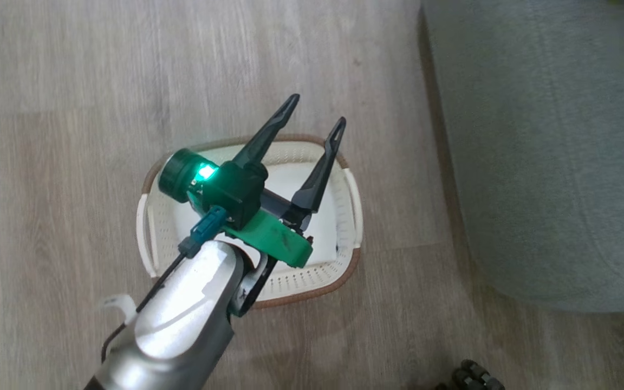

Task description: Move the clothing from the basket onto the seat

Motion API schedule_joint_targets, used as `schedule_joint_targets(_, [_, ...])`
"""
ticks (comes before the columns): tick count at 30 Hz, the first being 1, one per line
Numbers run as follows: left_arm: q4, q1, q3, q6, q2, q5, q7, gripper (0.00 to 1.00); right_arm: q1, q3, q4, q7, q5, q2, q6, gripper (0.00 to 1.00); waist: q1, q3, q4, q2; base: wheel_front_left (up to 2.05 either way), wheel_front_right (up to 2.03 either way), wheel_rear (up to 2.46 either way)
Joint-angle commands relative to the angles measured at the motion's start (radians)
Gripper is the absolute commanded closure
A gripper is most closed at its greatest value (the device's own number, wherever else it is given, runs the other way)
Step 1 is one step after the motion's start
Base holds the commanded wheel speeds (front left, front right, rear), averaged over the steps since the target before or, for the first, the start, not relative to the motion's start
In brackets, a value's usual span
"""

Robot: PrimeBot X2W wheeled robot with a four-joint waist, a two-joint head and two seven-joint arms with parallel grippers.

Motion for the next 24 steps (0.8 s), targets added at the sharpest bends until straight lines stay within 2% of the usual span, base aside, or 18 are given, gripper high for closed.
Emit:
schedule_joint_targets(1, [-0.041, -0.012, 0.032, 0.01, 0.018, 0.004, -0.009, 0.0, 0.009, -0.019, -0.003, -0.009, -0.018, 0.013, 0.0, 1.0, -0.0001, 0.037, 0.03, 0.0, 0.0, 0.0, 0.0])
schedule_joint_targets(11, [-0.059, 0.021, 0.048, 0.024, 0.057, -0.001, -0.01, 0.0, 0.183, -0.155, 0.117, -0.014, -0.112, 0.102, 0.0, 1.0, -0.0001, 0.06, 0.031, 0.0, 0.0, 0.0, 0.0])
schedule_joint_targets(13, [-0.059, 0.027, 0.047, 0.026, 0.06, -0.002, -0.01, 0.0, 0.211, -0.165, 0.129, -0.014, -0.132, 0.119, 0.0, 0.81, -0.0001, 0.057, 0.027, 0.0, 0.0, 0.0, 0.0])
schedule_joint_targets(14, [-0.059, 0.03, 0.046, 0.028, 0.061, -0.003, -0.01, 0.0, 0.222, -0.175, 0.132, -0.014, -0.136, 0.127, 0.0, 0.59, -0.0001, 0.054, 0.025, 0.0, 0.0, 0.0, 0.0])
schedule_joint_targets(15, [-0.058, 0.032, 0.045, 0.029, 0.062, -0.004, -0.01, 0.0, 0.232, -0.183, 0.135, -0.014, -0.139, 0.134, 0.0, 0.49, -0.0001, 0.051, 0.022, 0.0, 0.0, 0.0, 0.0])
schedule_joint_targets(16, [-0.057, 0.035, 0.045, 0.03, 0.063, -0.005, -0.01, 0.0, 0.241, -0.187, 0.139, -0.014, -0.14, 0.142, 0.0, 0.07, -0.0001, 0.046, 0.02, 0.0, 0.0, 0.0, 0.0])
schedule_joint_targets(17, [-0.055, 0.037, 0.045, 0.03, 0.064, -0.007, -0.01, 0.0, 0.252, -0.187, 0.144, -0.014, -0.141, 0.149, 0.0, 0.0, -0.0001, 0.041, 0.017, 0.0, 0.0, 0.0, 0.0])
schedule_joint_targets(24, [-0.05, 0.048, 0.052, 0.037, 0.064, -0.023, -0.01, 0.0, 0.33, -0.131, 0.118, -0.014, -0.107, 0.174, 0.0, 0.0, -0.0001, -0.007, -0.005, 0.0, 0.0, 0.0, 0.0])
